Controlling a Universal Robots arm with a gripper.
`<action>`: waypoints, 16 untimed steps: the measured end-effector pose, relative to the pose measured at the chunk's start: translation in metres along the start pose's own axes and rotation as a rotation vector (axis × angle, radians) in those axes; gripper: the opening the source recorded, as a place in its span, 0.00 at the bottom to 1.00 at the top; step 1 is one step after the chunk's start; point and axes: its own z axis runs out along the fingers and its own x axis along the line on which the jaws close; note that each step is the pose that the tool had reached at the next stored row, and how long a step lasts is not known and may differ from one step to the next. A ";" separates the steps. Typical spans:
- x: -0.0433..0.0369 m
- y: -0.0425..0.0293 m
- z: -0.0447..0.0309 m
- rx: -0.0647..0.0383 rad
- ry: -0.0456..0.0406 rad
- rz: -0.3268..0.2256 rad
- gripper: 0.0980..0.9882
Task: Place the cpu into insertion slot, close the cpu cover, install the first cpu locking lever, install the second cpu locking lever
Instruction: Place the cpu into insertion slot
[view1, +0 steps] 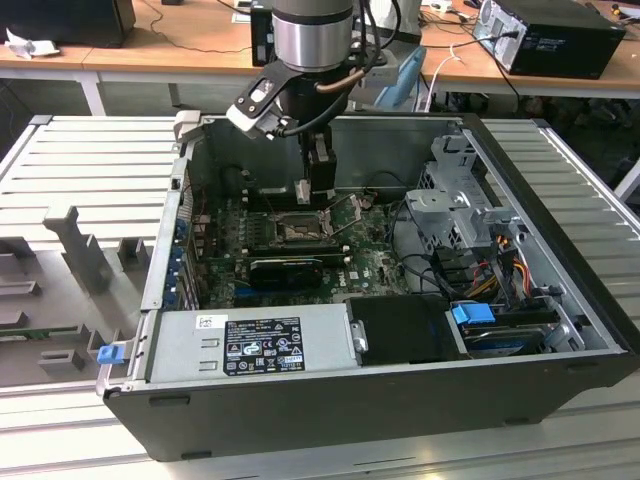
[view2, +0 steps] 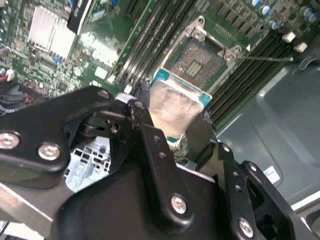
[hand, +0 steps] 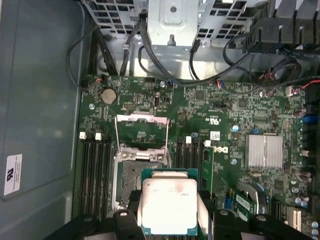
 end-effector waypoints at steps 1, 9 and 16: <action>0.0000 -0.0005 0.0001 -0.001 0.0001 0.000 0.48; 0.0000 -0.0018 0.0031 -0.001 0.0000 0.000 0.48; 0.0005 -0.0065 0.0233 -0.001 -0.0002 0.009 0.48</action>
